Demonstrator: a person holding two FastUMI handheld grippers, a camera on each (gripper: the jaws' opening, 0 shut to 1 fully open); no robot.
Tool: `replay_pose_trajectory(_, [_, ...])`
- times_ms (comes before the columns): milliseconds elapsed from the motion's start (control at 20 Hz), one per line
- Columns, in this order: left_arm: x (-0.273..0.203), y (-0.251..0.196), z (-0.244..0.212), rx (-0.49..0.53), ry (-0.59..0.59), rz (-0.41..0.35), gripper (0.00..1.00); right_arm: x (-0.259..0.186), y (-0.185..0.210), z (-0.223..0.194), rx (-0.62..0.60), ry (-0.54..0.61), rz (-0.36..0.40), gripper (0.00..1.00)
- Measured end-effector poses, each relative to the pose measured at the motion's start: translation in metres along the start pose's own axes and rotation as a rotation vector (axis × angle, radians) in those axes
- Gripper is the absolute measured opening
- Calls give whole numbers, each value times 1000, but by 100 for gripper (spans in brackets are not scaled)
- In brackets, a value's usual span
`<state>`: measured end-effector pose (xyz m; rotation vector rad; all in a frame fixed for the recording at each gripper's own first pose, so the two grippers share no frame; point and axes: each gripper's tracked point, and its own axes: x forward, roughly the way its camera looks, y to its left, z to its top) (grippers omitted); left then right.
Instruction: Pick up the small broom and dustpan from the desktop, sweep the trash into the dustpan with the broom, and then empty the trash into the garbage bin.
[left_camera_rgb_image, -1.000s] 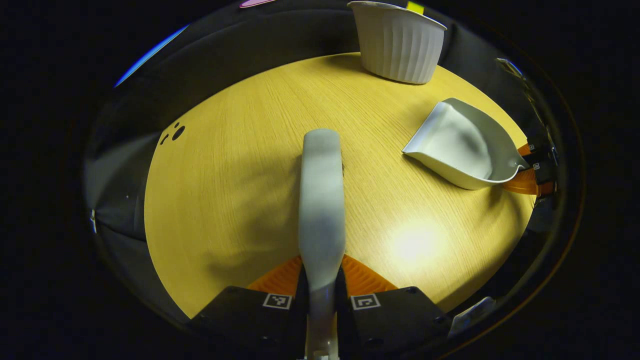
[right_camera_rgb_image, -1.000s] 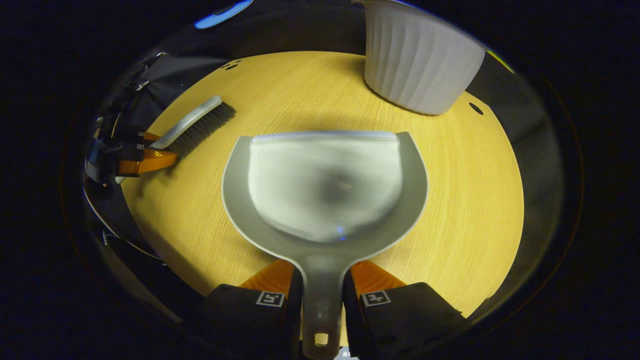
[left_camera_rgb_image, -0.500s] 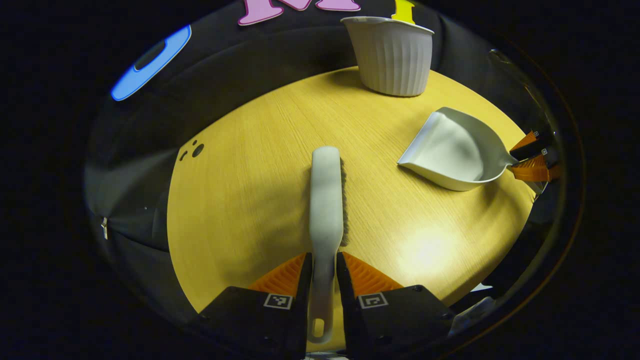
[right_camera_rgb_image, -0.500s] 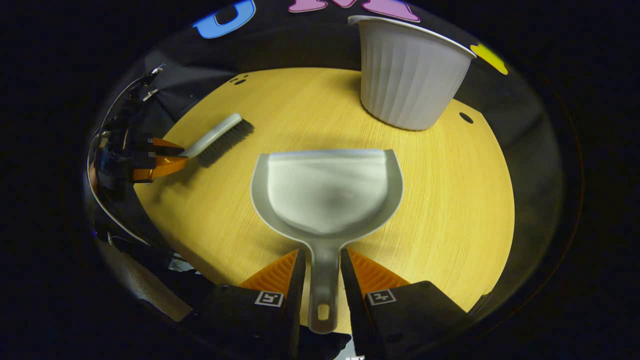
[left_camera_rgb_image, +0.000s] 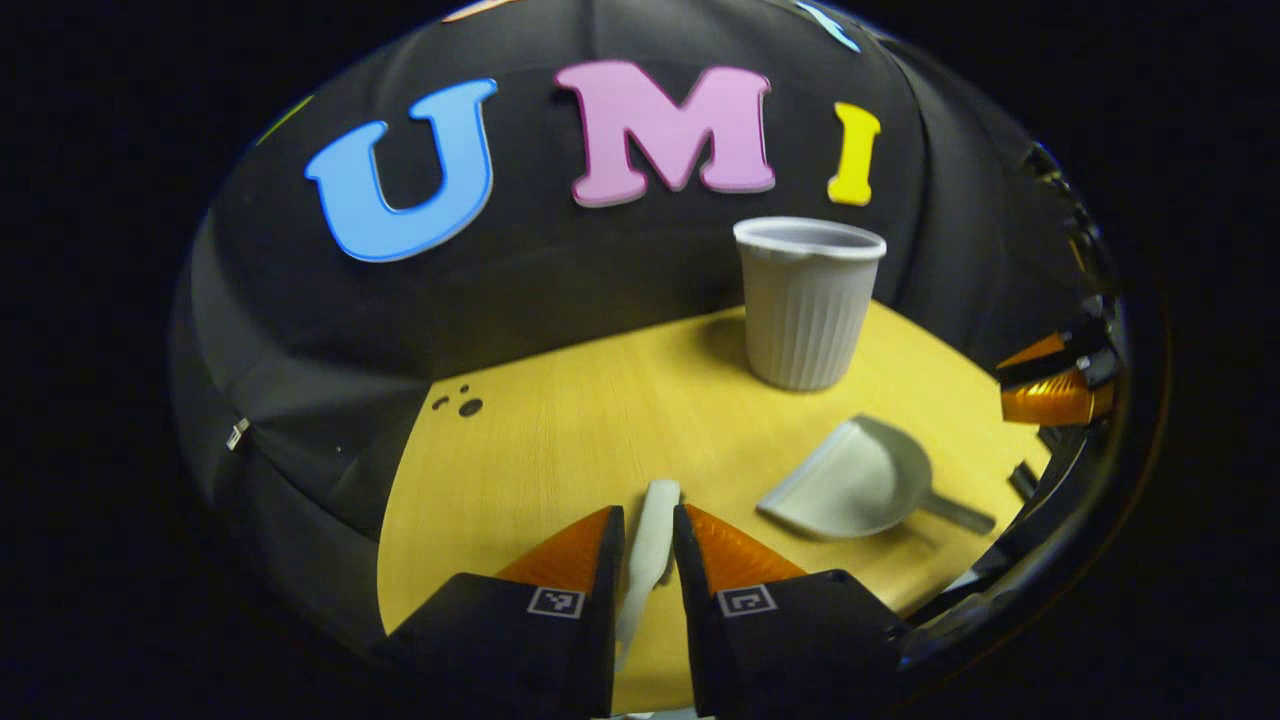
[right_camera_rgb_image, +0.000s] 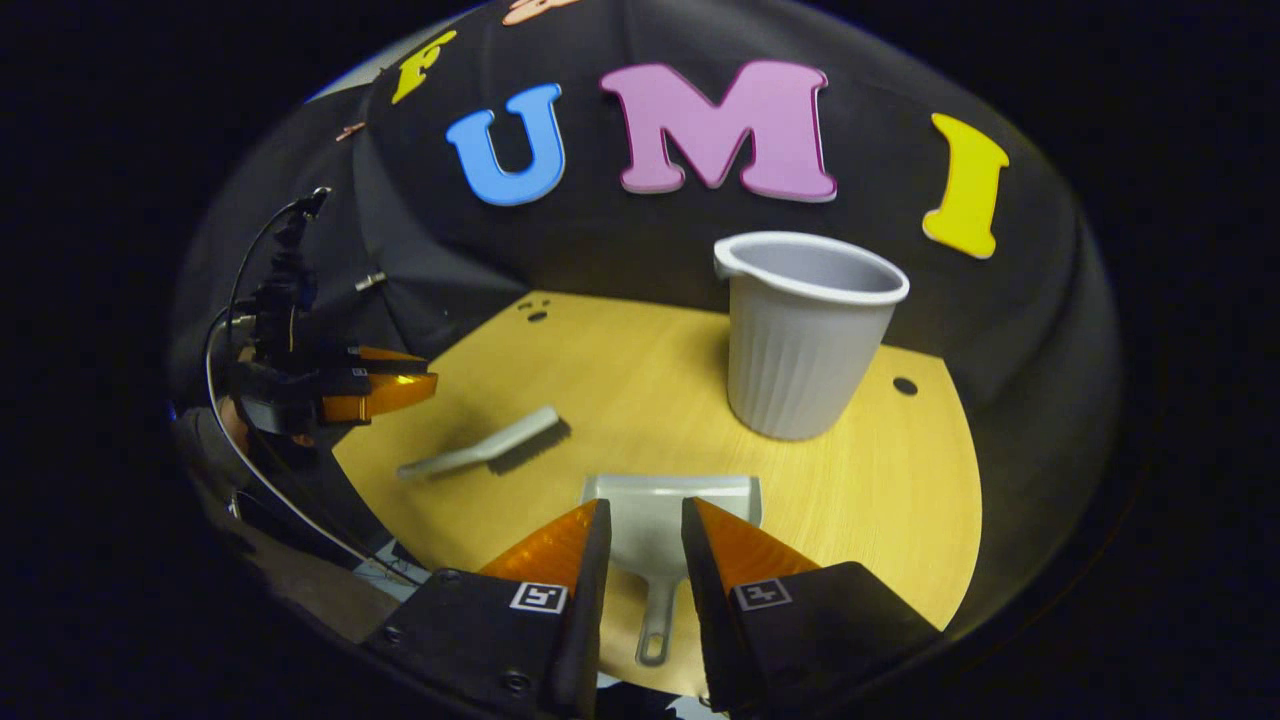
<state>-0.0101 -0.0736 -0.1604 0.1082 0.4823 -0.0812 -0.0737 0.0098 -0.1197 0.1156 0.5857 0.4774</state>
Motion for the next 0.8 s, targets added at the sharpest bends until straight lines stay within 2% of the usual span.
replay_pose_trajectory(150, [-30,-11,63,-44,-175,13,35,-25,-11,48,-26,-137,-37,45])
replay_pose_trajectory(300, [-56,-25,91,-46,-258,27,35,-48,-16,84,-15,-237,-53,45])
replay_pose_trajectory(400, [-65,-34,94,-53,-266,25,35,-56,-27,95,-10,-263,-77,45])
replay_pose_trajectory(550, [-65,-39,93,-45,-234,41,36,-54,-24,102,3,-288,-54,45])
replay_pose_trajectory(750, [-66,-36,88,-67,-218,87,36,-54,-22,102,-56,-302,-24,45])
replay_pose_trajectory(800, [-67,-34,88,-72,-218,103,36,-53,-20,101,-67,-304,-13,37])
